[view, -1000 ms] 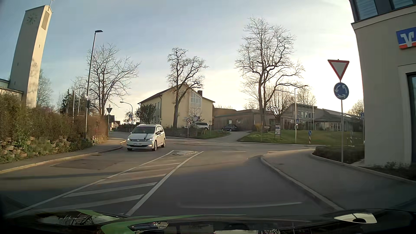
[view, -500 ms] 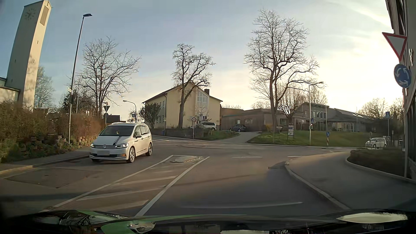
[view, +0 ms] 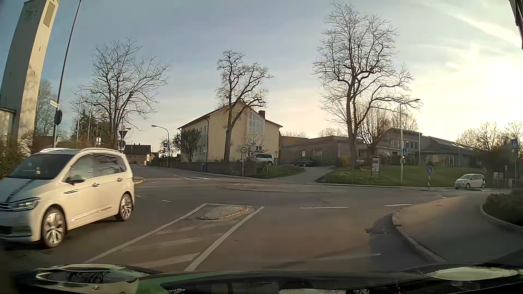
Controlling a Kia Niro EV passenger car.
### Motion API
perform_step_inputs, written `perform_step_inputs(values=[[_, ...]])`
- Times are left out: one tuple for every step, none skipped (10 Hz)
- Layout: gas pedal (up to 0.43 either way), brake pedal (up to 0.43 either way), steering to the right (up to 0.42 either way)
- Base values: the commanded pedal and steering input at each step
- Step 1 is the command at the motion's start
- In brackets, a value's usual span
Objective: Follow the waypoints while adhering to traffic rules and regulations
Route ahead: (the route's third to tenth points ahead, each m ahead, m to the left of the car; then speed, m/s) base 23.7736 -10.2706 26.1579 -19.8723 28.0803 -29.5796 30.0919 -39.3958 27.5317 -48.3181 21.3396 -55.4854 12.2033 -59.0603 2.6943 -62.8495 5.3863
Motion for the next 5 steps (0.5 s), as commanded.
perform_step_inputs(values=[[0.000, 0.000, 0.042], [0.000, 0.000, 0.051], [0.008, 0.000, 0.065], [0.047, 0.000, 0.081], [0.047, 0.000, 0.099]])
